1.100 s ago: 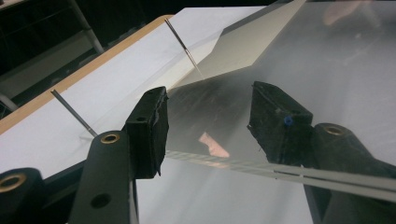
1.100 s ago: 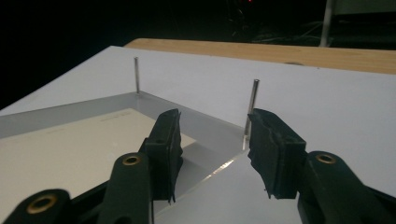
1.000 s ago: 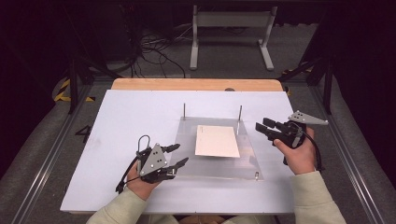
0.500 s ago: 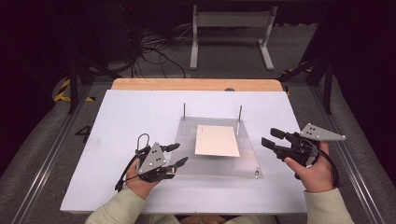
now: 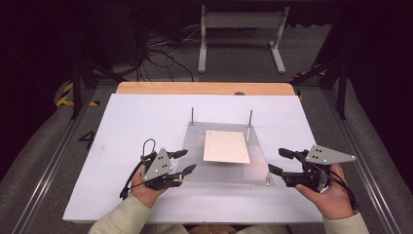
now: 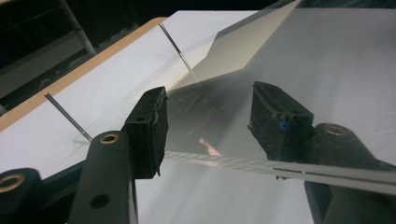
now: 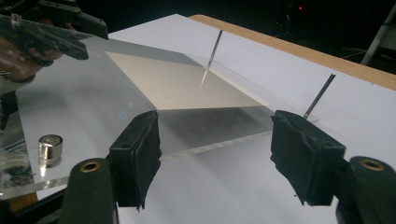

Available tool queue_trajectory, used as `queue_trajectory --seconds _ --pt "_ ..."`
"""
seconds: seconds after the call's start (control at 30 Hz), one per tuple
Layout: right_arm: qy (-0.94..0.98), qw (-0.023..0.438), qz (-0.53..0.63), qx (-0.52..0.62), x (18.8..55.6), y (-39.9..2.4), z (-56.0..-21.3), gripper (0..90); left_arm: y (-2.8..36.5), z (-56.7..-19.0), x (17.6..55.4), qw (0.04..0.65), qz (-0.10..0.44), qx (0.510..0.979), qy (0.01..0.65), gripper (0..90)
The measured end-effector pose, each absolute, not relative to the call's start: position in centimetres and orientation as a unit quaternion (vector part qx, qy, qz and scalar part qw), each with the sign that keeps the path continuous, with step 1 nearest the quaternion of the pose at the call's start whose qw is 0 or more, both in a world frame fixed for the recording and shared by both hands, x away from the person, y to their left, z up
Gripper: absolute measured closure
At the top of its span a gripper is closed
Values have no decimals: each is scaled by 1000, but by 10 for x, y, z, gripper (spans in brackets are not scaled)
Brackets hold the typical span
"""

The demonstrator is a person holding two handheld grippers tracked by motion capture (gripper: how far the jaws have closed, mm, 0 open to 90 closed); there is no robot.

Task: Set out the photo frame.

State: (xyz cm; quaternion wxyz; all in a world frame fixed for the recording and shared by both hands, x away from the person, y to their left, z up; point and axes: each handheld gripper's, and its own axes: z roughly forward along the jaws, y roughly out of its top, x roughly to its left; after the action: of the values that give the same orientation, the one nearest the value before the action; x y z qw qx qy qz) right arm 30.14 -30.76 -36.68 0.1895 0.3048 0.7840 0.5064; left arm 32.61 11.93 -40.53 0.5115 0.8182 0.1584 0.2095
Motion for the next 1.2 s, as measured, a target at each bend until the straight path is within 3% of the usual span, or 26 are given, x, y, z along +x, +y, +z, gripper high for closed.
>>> queue_trajectory --seconds 0.47,0.87,1.2 --pt "801 188 475 311 299 -311 -389 269 120 -405 326 514 208 817 159 457" --pt "823 190 475 247 304 -294 -402 140 120 -405 326 515 207 817 158 457" --pt "801 222 524 186 301 -282 -396 152 119 -405 326 516 204 816 160 452"
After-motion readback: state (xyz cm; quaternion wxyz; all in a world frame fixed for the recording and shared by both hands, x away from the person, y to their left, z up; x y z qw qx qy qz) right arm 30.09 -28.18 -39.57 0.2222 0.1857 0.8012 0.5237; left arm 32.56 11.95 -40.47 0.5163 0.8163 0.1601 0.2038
